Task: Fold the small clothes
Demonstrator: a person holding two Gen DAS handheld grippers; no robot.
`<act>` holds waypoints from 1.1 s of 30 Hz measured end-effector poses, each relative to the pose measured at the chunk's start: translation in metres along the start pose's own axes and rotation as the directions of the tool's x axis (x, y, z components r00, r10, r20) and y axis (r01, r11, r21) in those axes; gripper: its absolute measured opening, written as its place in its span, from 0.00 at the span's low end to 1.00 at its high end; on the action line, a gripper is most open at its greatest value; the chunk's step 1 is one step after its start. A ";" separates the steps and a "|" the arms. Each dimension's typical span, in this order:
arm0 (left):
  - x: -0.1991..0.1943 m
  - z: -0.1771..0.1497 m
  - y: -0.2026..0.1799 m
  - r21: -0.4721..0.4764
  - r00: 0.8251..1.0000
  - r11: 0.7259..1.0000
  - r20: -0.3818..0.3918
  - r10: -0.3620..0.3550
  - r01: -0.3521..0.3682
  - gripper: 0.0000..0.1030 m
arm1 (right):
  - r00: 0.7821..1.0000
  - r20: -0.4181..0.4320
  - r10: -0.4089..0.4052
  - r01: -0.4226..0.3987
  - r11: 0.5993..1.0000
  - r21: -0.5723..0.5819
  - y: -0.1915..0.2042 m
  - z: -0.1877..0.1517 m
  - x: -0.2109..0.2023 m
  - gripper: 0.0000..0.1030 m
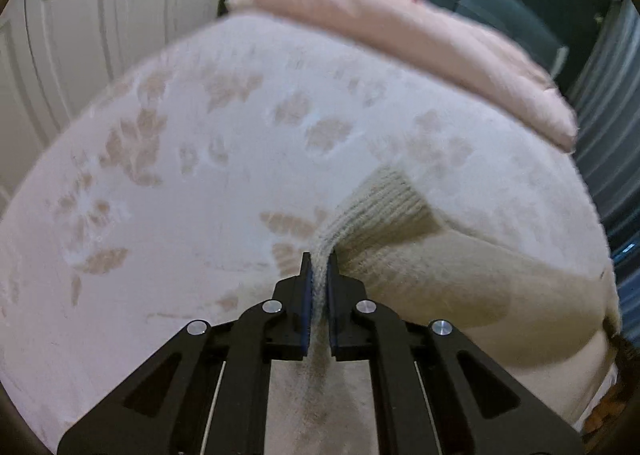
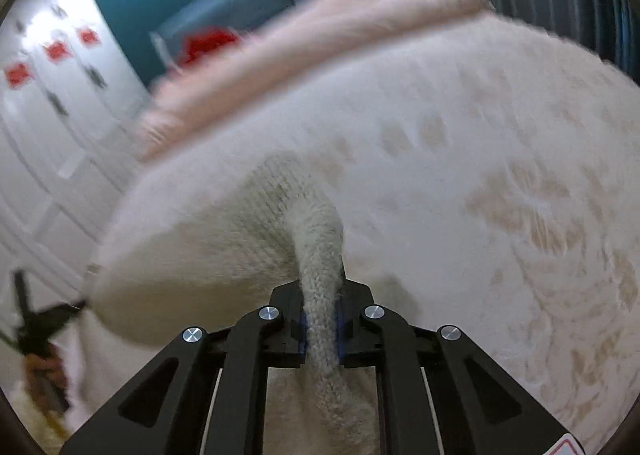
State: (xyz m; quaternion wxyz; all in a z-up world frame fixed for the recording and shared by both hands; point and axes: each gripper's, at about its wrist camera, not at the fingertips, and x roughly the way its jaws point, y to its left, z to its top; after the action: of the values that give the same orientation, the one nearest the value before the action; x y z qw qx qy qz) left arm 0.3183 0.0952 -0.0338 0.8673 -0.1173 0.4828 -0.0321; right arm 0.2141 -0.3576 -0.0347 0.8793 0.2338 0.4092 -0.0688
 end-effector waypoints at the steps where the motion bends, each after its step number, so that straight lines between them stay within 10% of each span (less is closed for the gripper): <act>1: 0.022 -0.007 0.002 -0.007 0.998 1.000 -0.058 0.030 -0.031 0.05 | 0.996 -0.081 -0.033 0.034 0.999 0.015 -0.010 -0.008 0.026 0.11; 2: 0.035 -0.012 0.003 0.000 0.995 0.999 -0.093 0.045 -0.045 0.06 | 0.983 -0.168 -0.070 0.076 0.997 0.025 -0.019 -0.019 0.052 0.10; 10: -0.049 -0.044 -0.036 0.151 0.995 0.988 0.099 0.016 -0.031 0.10 | 0.998 0.061 -0.007 0.012 0.996 -0.084 0.037 -0.021 -0.050 0.22; 16: -0.026 -0.122 -0.044 0.139 0.996 0.990 -0.090 -0.022 0.034 0.11 | 0.989 -0.146 0.021 -0.052 0.975 -0.215 0.087 -0.102 -0.009 0.15; 21: -0.049 -0.138 -0.023 0.095 0.998 0.994 -0.041 -0.042 0.046 0.11 | 0.987 -0.139 0.083 -0.083 0.997 0.008 0.051 -0.111 -0.026 0.14; 28: -0.058 -0.151 -0.038 0.054 0.992 0.992 -0.071 -0.106 0.110 0.11 | 0.946 -0.221 0.238 -0.283 0.937 -0.204 0.173 -0.148 -0.034 0.14; 33: -0.049 -0.169 -0.011 0.099 0.999 0.995 -0.044 -0.028 0.032 0.10 | 0.957 -0.260 0.127 -0.218 0.908 -0.359 0.189 -0.184 0.002 0.00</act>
State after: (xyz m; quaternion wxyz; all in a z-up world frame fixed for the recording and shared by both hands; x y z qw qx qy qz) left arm 0.1499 0.0635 -0.0760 0.8611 -0.0805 0.4969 -0.0716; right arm 0.1481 -0.1044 -0.0718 0.8571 0.0992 0.4914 0.1185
